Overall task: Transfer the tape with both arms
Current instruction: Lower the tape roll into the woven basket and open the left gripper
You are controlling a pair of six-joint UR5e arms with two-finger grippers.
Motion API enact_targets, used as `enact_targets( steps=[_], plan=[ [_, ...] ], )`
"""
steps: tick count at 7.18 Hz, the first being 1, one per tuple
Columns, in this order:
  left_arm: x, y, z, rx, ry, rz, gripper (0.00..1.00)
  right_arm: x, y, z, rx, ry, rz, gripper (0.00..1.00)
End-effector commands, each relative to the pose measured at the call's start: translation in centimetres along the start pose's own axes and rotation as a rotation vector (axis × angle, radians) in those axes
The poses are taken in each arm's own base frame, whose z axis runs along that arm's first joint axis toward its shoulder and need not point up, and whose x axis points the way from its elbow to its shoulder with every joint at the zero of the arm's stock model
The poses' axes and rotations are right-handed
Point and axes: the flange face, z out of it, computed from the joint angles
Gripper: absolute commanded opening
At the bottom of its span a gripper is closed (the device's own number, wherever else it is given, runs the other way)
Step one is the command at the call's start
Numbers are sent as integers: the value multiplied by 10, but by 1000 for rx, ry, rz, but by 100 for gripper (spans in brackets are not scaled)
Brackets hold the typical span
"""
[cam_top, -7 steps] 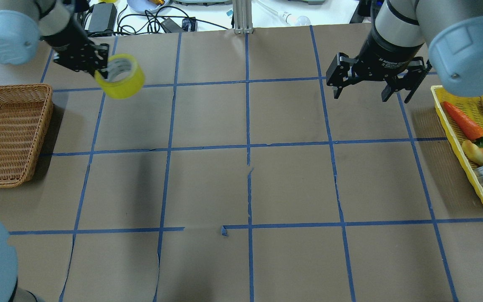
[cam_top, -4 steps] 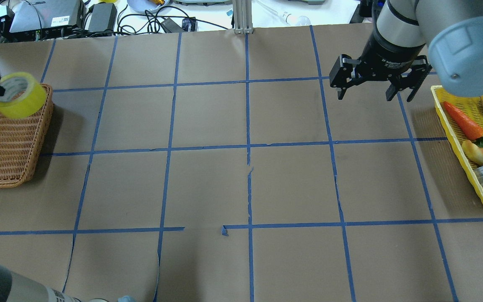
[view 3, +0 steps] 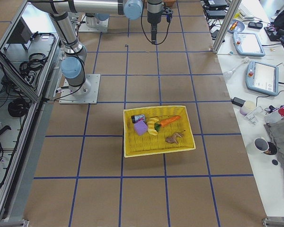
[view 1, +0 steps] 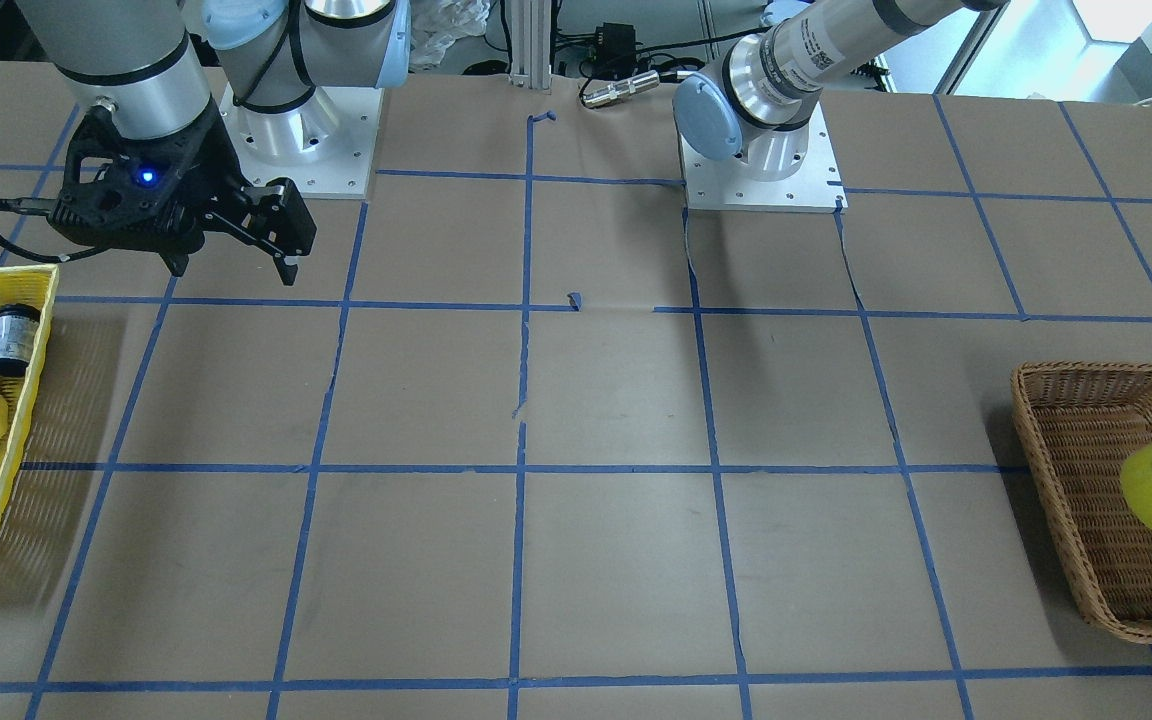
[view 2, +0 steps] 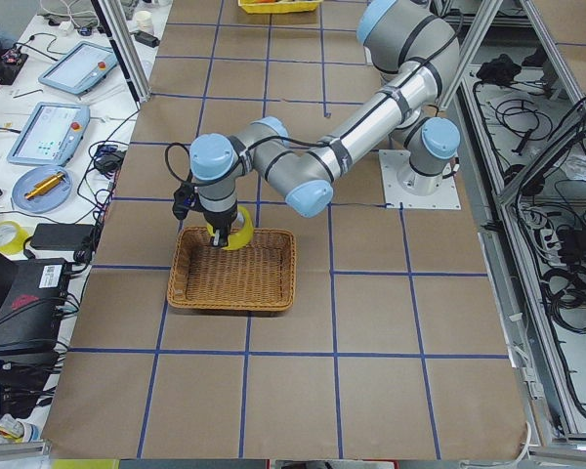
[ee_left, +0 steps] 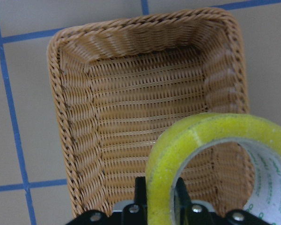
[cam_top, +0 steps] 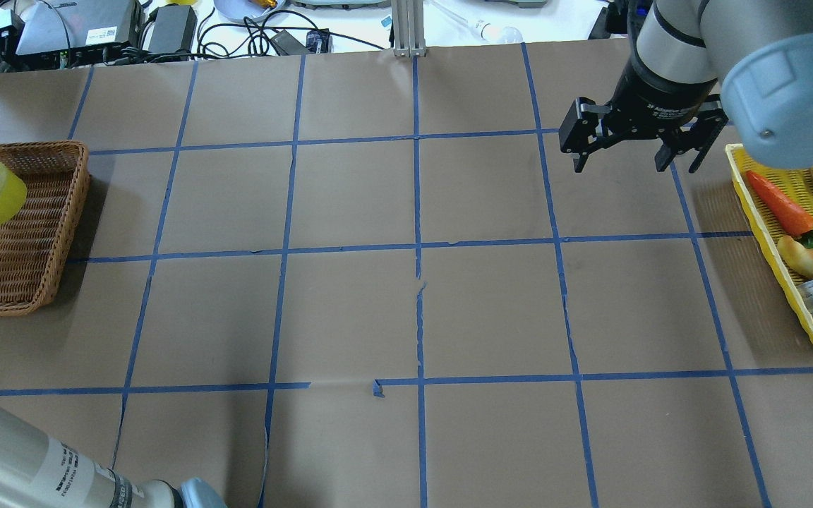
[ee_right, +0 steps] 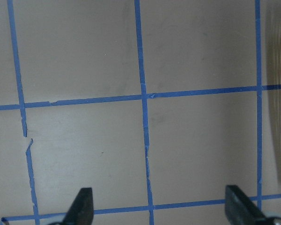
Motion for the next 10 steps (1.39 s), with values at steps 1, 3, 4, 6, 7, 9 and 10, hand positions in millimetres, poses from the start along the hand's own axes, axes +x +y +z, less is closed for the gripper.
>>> enact_targets(
  steps=[1, 3, 4, 6, 7, 9, 10],
  plan=[
    [-3, -2, 50, -2, 48, -4, 0, -1, 1, 0, 0, -3, -3, 100],
    [-1, -3, 46, 16, 58, -4, 66, -1, 5, -3, -12, -11, -2, 100],
    [5, -6, 24, 25, 43, 3, 96, 4, 10, 0, -73, 1, -46, 100],
    [108, -54, -73, 15, 40, 55, 100, 4, 10, 0, -79, 0, -91, 100],
    [186, -69, -133, -9, 68, 51, 100, 4, 11, 0, -79, 0, -93, 100],
    [312, -73, -213, 3, 74, -62, 100, 4, 14, 0, -82, 4, -91, 100],
    [382, -67, -235, -4, 75, -115, 100, 4, 14, -1, -79, 4, -94, 100]
  ],
)
